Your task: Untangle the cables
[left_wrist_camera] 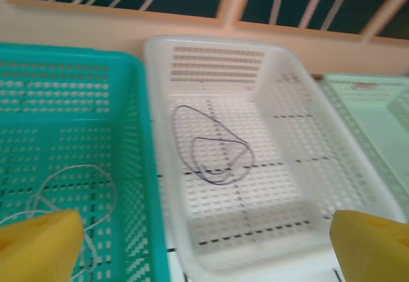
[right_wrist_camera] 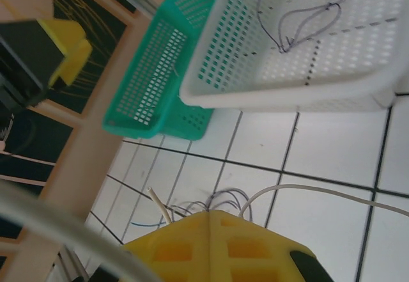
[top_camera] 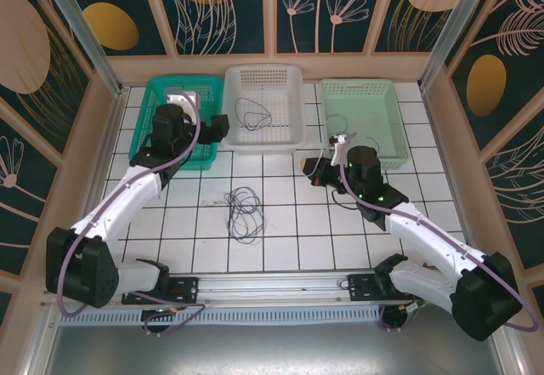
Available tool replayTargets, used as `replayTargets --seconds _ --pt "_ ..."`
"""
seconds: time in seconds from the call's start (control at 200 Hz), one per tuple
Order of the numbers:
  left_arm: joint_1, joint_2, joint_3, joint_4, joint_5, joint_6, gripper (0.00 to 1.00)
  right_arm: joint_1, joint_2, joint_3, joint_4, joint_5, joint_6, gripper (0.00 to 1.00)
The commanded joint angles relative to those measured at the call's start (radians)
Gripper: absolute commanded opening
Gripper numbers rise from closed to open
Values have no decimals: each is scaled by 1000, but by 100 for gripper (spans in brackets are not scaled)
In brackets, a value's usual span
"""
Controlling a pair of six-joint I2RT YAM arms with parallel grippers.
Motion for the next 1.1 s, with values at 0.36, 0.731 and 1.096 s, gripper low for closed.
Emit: replayTargets --seconds 0.36,0.731,1.096 --pt "-224 105 134 280 616 -67 89 143 215 240 -168 264 -162 0" --pt "-244 164 160 223 694 -103 81 150 257 278 -218 400 -161 0" --pt "-284 232 186 159 686 -82 77 163 274 294 -227 423 -170 0"
